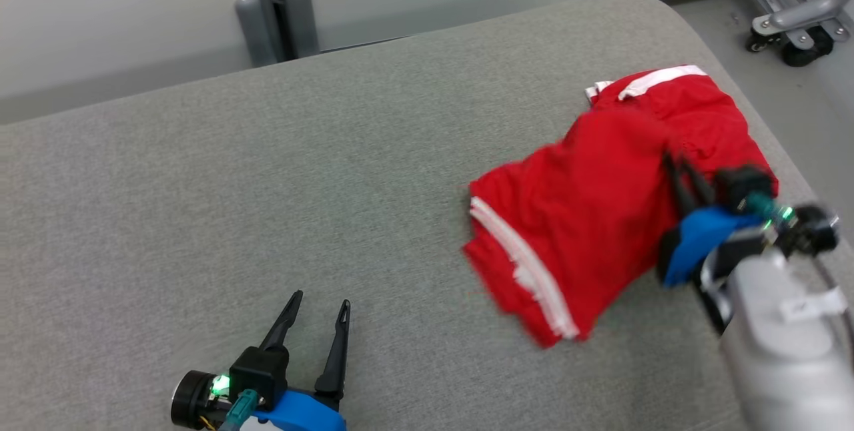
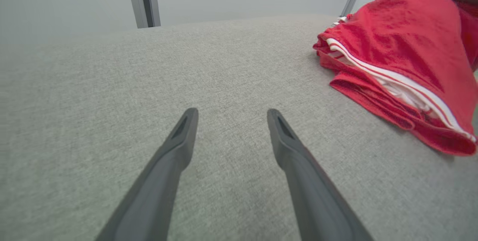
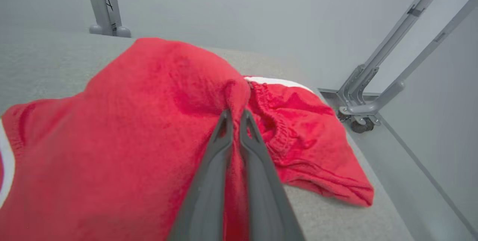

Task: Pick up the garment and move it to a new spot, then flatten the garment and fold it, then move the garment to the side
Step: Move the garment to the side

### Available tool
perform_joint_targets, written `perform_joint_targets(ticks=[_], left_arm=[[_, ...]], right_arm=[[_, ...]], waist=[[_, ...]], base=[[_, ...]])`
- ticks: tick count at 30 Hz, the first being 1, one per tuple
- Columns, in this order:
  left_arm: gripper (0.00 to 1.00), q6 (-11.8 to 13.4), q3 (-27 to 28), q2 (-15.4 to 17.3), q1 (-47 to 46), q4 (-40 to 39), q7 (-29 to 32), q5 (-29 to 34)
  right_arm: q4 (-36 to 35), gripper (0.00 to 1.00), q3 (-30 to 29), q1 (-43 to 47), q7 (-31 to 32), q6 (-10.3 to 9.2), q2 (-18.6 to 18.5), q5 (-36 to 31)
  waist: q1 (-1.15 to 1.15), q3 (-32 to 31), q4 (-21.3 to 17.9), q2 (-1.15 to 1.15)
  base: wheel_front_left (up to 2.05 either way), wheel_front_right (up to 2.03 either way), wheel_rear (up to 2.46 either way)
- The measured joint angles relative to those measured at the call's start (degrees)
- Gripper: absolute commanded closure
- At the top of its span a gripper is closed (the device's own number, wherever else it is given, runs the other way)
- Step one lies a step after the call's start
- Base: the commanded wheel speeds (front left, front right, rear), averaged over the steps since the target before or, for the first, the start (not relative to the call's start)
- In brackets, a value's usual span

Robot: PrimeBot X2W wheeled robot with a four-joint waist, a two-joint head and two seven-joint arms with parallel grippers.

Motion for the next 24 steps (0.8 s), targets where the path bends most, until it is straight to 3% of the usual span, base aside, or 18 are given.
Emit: perform_joint_targets(ticks=[4,9,10,11,18,24], left_arm=[[0.00,-0.1,0.2,0.0,-0.1,0.0,0.0,0.3],[0.00,-0.2,0.4,0.0,-1.0,0.1,0.0,0.3],[0.00,-0.2,0.5,0.0,-1.2,0.2,0.0,0.3],[0.00,-0.2,0.5,0.0,-1.4,0.1,0.0,0.3],[0.00,-0.2,1.3,0.0,-1.4,0.1,0.0,-0.1],[0.00,-0.2,2.9,0.0,-1.4,-0.2,0.0,-0.1]], right_arm=[[1.6,1.00,-4.2,-7.8,2.8,0.00,-4.8,-4.3],[3.0,1.00,-15.0,-11.0,7.6,-0.01,-10.8,-11.8],[2.9,0.82,-17.7,-10.9,8.2,-0.01,-11.3,-13.5],[2.4,0.00,-20.2,-10.8,8.6,-0.01,-11.5,-15.1],[0.0,0.00,-31.8,-8.2,6.1,-0.01,-7.1,-22.4],[1.1,0.00,-33.1,-6.9,0.3,-0.01,-2.1,-23.5]], waist=[[0.00,0.5,1.7,0.00],[0.00,1.5,4.3,0.00],[0.00,1.7,4.9,0.00],[0.00,1.9,5.4,0.00],[0.00,2.1,7.0,0.00],[0.00,1.2,7.2,0.00]], base=[[0.00,0.00,0.00],[0.00,0.00,0.00],[0.00,0.00,0.00],[0.00,0.00,0.00],[0.00,0.00,0.00],[0.00,0.00,0.00]])
